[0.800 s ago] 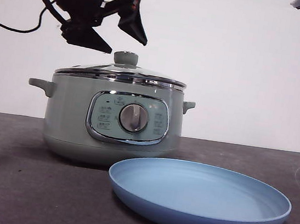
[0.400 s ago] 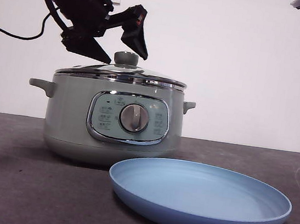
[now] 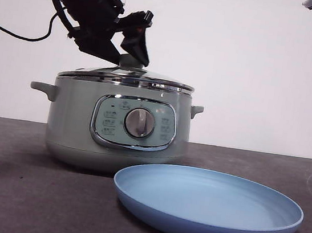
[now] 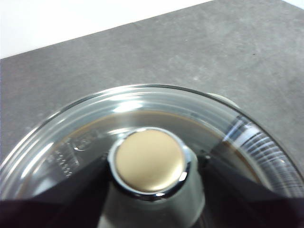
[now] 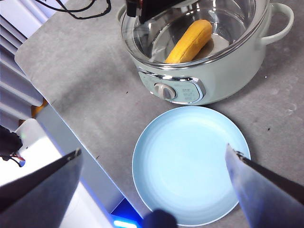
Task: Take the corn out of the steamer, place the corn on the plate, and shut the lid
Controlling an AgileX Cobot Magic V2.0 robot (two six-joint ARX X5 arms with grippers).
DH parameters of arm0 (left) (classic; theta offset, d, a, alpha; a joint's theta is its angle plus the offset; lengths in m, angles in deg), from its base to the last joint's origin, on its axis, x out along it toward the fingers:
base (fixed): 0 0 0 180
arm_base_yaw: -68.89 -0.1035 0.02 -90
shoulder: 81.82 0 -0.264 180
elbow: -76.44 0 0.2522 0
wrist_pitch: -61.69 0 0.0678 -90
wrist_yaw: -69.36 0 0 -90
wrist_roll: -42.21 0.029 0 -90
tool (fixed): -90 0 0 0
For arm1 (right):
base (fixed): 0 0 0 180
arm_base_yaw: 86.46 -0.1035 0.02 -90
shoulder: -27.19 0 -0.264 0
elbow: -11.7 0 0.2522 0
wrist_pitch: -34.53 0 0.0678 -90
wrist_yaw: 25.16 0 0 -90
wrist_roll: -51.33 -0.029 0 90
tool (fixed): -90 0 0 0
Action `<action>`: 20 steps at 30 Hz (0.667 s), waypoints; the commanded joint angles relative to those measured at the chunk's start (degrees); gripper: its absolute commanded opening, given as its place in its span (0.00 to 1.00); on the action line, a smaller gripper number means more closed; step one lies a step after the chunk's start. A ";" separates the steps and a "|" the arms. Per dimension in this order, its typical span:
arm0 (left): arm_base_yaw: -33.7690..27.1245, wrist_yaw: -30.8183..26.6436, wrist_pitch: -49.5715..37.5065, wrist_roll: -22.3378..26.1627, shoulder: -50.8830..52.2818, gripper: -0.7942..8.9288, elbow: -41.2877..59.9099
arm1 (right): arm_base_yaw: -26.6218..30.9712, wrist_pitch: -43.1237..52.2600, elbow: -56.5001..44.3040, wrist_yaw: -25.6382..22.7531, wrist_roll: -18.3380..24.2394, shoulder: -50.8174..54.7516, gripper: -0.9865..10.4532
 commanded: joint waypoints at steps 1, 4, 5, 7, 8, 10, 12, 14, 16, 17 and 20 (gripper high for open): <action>0.26 0.50 0.52 0.66 -0.37 0.23 0.13 | -0.11 0.04 0.11 -0.07 -0.42 0.04 0.53; 0.26 0.57 0.66 0.48 -0.37 0.16 0.13 | -0.11 0.07 0.11 -0.07 -0.42 0.04 0.53; 0.26 0.57 0.66 0.48 -0.37 0.13 0.13 | -0.11 0.04 0.11 -0.09 -0.42 0.04 0.53; 0.26 0.57 0.68 0.48 -0.35 0.07 0.13 | -0.11 0.04 0.09 -0.07 -0.42 0.04 0.53; 0.26 0.57 0.68 0.48 -0.35 0.07 0.13 | -0.11 0.04 0.11 -0.04 -0.42 0.04 0.53; 0.24 0.68 0.70 0.48 -0.35 0.07 0.11 | -0.11 0.04 0.11 0.02 -0.42 0.04 0.53; 0.24 1.75 0.72 0.46 -0.35 0.07 -0.15 | -0.11 0.04 0.11 0.02 -0.42 0.04 0.53; 0.22 1.90 1.53 0.42 -0.33 0.07 -1.05 | -0.11 0.04 0.11 0.02 -0.42 0.04 0.53; 0.24 1.90 2.56 0.42 -0.07 0.07 -2.34 | -0.11 0.04 0.11 0.02 -0.42 0.04 0.53; 0.24 1.95 2.97 0.42 0.04 0.07 -2.99 | -0.11 0.04 0.11 0.02 -0.42 0.04 0.53; 0.24 1.95 5.05 0.48 0.59 0.07 -5.77 | -0.11 0.04 0.11 -0.02 -0.42 0.04 0.53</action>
